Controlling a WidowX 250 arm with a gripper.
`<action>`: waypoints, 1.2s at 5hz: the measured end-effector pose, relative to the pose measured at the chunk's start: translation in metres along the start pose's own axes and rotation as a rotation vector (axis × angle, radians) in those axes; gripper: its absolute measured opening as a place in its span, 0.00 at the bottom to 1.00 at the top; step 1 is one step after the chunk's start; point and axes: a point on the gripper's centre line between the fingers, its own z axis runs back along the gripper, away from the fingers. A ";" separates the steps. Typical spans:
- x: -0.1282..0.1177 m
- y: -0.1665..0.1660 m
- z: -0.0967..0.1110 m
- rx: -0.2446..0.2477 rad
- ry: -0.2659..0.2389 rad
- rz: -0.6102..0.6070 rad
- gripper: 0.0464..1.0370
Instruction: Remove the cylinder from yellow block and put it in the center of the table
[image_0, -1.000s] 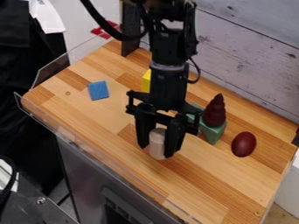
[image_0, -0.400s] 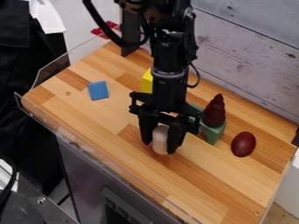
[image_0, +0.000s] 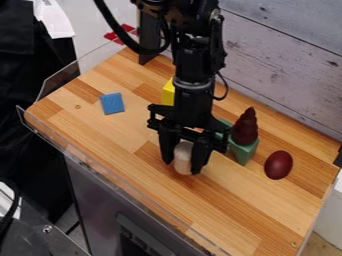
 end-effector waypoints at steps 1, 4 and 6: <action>0.001 0.001 -0.003 0.009 0.002 0.007 0.89; -0.002 0.003 0.045 0.016 0.019 0.020 0.96; 0.020 0.031 0.094 0.012 -0.067 0.063 0.96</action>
